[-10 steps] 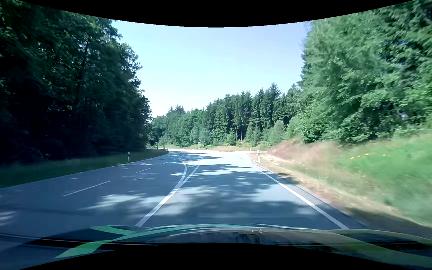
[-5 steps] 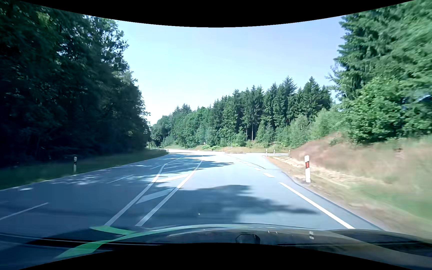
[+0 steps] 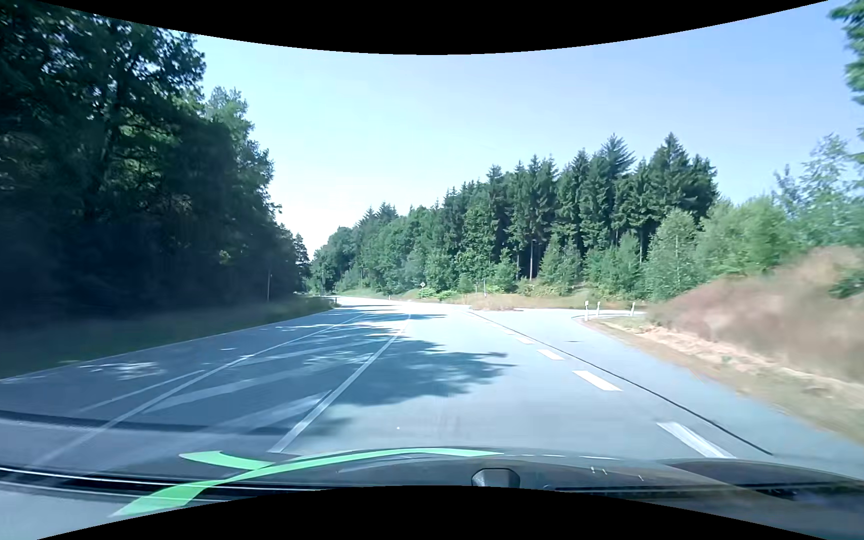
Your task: Follow the waypoints while adhering to traffic rules and regulations
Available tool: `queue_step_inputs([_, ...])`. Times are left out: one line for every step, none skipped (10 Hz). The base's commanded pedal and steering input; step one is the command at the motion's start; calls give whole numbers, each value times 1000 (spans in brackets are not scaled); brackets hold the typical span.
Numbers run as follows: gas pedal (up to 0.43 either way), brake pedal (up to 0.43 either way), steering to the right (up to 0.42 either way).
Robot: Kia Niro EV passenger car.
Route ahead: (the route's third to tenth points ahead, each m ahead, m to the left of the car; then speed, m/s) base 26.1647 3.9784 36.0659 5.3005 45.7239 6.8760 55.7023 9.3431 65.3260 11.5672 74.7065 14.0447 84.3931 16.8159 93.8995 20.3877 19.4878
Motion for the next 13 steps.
queue_step_inputs([130, 0, -22])
queue_step_inputs([150, 0, -22])
queue_step_inputs([169, 0, -23])
queue_step_inputs([189, 0, -23])
queue_step_inputs([189, 0, -23])
queue_step_inputs([189, 0, -23])
queue_step_inputs([177, 0, -23])
queue_step_inputs([150, 0, -23])
queue_step_inputs([130, 0, -23])
queue_step_inputs([130, 0, -23])
queue_step_inputs([130, 0, -23])
queue_step_inputs([138, 0, -24])
queue_step_inputs([177, 0, -23])
